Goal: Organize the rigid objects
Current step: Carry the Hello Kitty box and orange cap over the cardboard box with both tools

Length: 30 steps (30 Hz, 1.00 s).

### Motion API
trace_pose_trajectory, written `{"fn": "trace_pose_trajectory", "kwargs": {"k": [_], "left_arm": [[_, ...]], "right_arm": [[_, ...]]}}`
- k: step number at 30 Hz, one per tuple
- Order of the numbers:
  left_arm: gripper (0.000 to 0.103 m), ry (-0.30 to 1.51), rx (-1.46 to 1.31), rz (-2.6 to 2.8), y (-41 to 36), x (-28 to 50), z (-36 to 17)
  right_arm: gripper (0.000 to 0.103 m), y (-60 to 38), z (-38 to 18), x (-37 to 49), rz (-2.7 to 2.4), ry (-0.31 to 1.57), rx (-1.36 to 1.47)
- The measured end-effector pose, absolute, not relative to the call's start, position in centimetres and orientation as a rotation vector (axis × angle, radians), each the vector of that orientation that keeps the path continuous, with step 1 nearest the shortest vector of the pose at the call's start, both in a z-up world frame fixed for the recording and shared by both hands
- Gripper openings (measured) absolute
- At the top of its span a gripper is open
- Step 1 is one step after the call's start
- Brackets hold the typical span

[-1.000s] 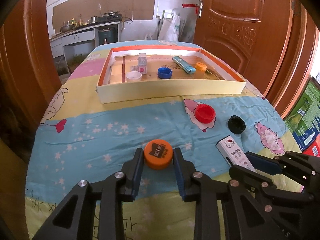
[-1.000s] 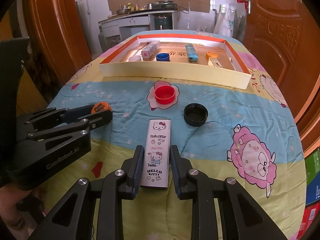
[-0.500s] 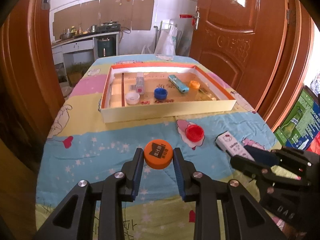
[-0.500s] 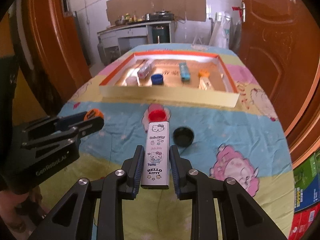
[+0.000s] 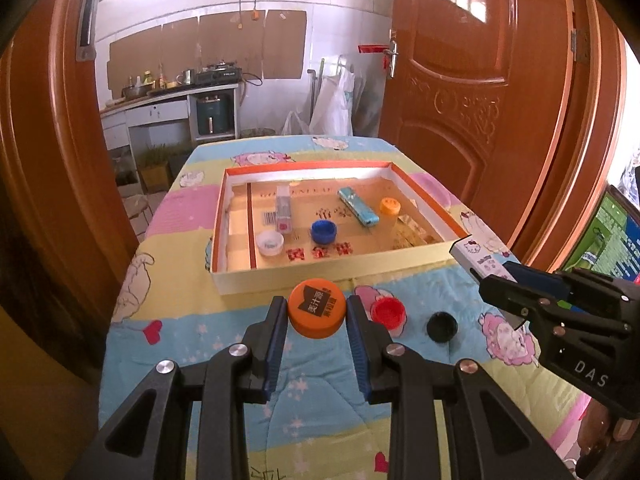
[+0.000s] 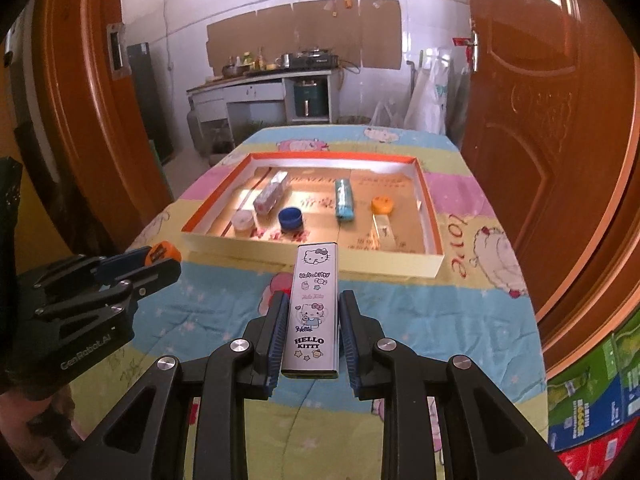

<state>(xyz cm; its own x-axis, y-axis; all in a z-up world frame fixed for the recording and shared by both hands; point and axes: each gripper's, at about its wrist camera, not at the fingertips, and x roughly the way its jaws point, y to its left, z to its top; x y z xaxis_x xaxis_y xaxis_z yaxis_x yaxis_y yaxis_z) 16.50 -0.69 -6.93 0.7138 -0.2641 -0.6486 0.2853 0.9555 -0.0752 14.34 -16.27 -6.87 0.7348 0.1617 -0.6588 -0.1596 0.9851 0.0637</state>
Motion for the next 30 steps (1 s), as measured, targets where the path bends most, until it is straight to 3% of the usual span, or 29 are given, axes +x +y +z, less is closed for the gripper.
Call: {"fn": "trace_pose_trajectory", "kwargs": {"k": [30], "left_arm": [[0.031, 0.678, 0.072, -0.301, -3.3, 21.3, -4.4]], "right_arm": [[0.026, -18.4, -5.3, 18.9, 0.17, 0.693, -0.002]]}}
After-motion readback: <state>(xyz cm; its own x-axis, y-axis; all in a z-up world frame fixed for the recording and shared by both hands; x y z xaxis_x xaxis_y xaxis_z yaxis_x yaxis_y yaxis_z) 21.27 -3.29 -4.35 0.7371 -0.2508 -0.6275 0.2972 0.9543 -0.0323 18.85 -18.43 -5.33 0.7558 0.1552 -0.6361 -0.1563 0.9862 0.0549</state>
